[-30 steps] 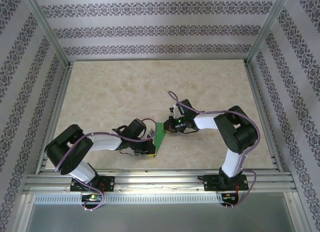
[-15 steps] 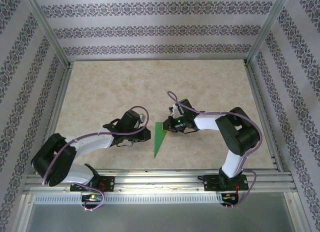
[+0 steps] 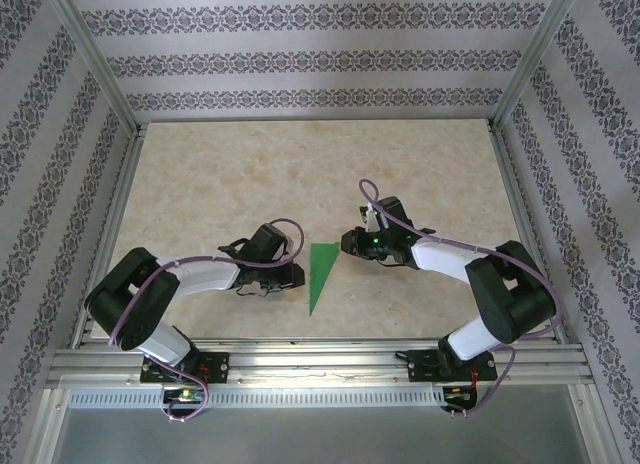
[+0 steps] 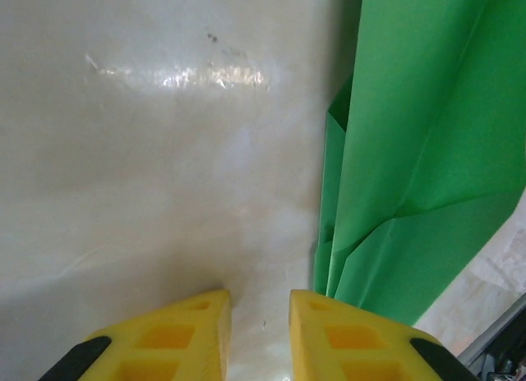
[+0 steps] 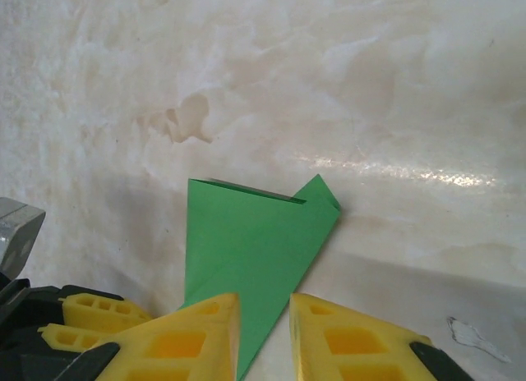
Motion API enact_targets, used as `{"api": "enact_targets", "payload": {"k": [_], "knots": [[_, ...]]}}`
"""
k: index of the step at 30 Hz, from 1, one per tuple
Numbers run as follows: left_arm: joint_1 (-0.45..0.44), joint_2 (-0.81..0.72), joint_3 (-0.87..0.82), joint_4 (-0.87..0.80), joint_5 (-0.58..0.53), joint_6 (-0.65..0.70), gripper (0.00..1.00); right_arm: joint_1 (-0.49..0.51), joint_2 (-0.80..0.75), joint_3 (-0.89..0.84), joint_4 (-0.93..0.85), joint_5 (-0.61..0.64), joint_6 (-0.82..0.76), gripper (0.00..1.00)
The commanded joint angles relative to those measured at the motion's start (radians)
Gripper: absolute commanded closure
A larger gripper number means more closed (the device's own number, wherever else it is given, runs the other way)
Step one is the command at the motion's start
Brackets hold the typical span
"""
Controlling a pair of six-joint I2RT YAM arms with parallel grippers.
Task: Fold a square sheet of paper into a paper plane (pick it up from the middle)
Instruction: Fold the wing for the fifth time at the center of the table.
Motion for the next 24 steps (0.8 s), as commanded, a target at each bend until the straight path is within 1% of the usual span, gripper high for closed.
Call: {"api": "enact_targets", "payload": {"k": [1, 3, 11, 15, 19, 24], "knots": [[-0.011, 0.03, 0.039, 0.058, 0.052, 0.003, 0.76, -0.002, 0.013, -0.017, 0.018, 0.013, 0.018, 0.77], [-0.016, 0.029, 0.036, 0.076, 0.041, -0.005, 0.76, 0.0, 0.015, -0.021, 0.025, 0.013, 0.022, 0.77], [-0.025, 0.071, 0.059, 0.122, 0.099, -0.007, 0.76, -0.001, 0.027, -0.031, 0.033, 0.007, 0.026, 0.76], [-0.033, 0.075, 0.076, 0.065, 0.077, 0.006, 0.73, 0.0, 0.027, -0.033, 0.035, 0.002, 0.028, 0.76], [-0.035, 0.086, 0.087, 0.032, 0.067, 0.013, 0.73, 0.0, 0.021, -0.035, 0.037, 0.007, 0.029, 0.76], [-0.042, 0.112, 0.097, 0.043, 0.09, 0.017, 0.73, 0.002, 0.023, -0.038, 0.043, 0.007, 0.032, 0.76]]}}
